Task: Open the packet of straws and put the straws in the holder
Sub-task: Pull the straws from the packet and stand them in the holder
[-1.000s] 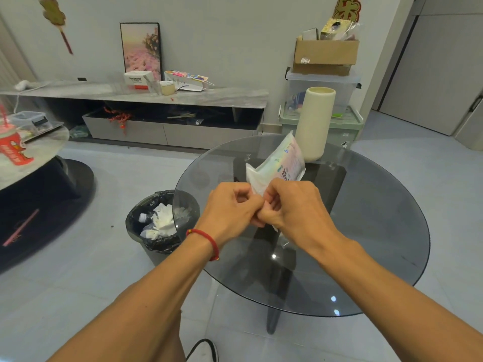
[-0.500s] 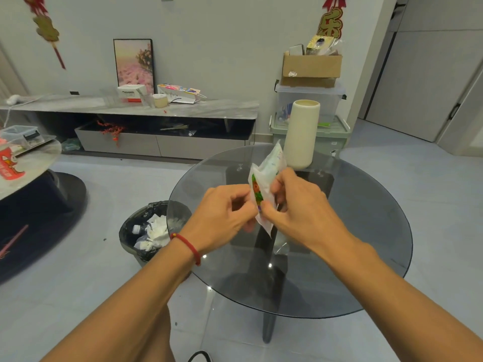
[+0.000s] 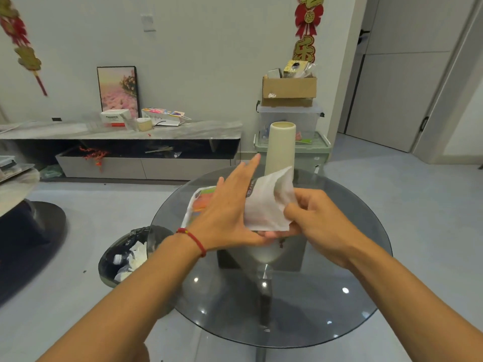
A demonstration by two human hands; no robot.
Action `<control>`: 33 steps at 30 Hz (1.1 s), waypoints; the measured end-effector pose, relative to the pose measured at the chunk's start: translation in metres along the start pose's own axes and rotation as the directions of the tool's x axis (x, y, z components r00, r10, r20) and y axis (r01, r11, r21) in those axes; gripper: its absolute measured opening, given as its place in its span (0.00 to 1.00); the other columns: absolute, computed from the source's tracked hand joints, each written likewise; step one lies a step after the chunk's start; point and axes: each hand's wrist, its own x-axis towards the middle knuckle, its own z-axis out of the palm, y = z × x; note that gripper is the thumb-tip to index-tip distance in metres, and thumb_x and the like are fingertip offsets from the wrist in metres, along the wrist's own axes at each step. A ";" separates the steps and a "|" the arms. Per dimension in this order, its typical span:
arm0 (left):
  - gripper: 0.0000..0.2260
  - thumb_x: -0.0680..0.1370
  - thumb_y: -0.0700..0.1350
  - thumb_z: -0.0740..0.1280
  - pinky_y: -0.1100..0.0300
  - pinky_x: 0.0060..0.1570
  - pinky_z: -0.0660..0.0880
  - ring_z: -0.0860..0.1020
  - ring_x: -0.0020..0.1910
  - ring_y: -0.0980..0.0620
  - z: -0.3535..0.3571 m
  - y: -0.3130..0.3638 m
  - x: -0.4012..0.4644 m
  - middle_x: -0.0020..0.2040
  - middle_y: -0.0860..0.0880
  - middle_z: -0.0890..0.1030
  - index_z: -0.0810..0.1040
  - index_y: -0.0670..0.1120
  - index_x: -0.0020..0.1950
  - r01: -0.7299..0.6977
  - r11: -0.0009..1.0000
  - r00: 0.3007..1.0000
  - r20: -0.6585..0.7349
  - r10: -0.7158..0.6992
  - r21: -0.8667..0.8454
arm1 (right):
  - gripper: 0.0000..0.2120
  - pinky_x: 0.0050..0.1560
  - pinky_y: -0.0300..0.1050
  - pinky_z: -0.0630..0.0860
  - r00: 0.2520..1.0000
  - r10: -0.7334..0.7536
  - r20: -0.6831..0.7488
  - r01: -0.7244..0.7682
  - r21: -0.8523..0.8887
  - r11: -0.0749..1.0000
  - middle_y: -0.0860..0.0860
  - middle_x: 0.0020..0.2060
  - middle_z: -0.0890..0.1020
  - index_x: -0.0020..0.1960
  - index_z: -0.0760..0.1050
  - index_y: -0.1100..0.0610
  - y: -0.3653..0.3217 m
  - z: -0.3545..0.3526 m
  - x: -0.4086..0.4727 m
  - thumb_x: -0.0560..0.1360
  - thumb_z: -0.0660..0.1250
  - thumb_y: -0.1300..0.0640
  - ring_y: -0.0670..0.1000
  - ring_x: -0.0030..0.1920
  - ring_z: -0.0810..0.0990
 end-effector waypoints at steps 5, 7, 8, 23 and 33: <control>0.38 0.62 0.57 0.77 0.43 0.60 0.74 0.78 0.56 0.50 0.019 -0.025 0.025 0.60 0.52 0.79 0.67 0.54 0.69 0.036 0.990 0.998 -0.051 -0.029 0.134 | 0.15 0.46 0.44 0.85 0.987 0.157 -0.009 -0.157 0.034 0.987 0.58 0.50 0.89 0.63 0.81 0.65 0.025 -0.024 0.027 0.81 0.60 0.70 0.61 0.49 0.89; 0.35 0.62 0.56 0.77 0.45 0.57 0.75 0.77 0.53 0.50 0.026 -0.035 0.029 0.58 0.53 0.80 0.69 0.54 0.66 0.068 0.984 0.993 -0.110 -0.050 0.163 | 0.15 0.46 0.45 0.86 0.974 0.226 0.017 -0.227 0.071 0.971 0.60 0.51 0.89 0.63 0.81 0.66 0.035 -0.033 0.044 0.81 0.61 0.69 0.62 0.49 0.89; 0.35 0.62 0.55 0.77 0.47 0.56 0.74 0.77 0.53 0.49 0.028 -0.040 0.030 0.57 0.53 0.80 0.69 0.54 0.66 0.095 0.977 0.988 -0.136 -0.070 0.188 | 0.14 0.46 0.46 0.86 0.968 0.249 0.044 -0.252 0.118 0.960 0.62 0.51 0.88 0.62 0.81 0.65 0.037 -0.037 0.051 0.81 0.62 0.66 0.63 0.50 0.89; 0.28 0.61 0.55 0.78 0.53 0.50 0.70 0.72 0.47 0.55 0.031 -0.131 0.063 0.48 0.55 0.77 0.68 0.56 0.55 0.323 0.918 0.925 -0.283 -0.254 0.230 | 0.55 0.69 0.70 0.71 0.819 -0.097 -0.565 -0.189 -0.427 0.884 0.57 0.71 0.71 0.81 0.48 0.52 0.088 -0.079 0.253 0.67 0.81 0.45 0.61 0.68 0.73; 0.29 0.62 0.54 0.78 0.44 0.55 0.74 0.76 0.53 0.49 0.017 -0.098 0.051 0.52 0.52 0.79 0.69 0.54 0.58 0.300 0.941 0.947 -0.170 -0.273 0.156 | 0.44 0.48 0.49 0.74 0.803 -0.173 -0.570 -0.157 -0.483 0.861 0.49 0.58 0.70 0.71 0.60 0.51 0.083 -0.072 0.142 0.63 0.79 0.41 0.54 0.58 0.75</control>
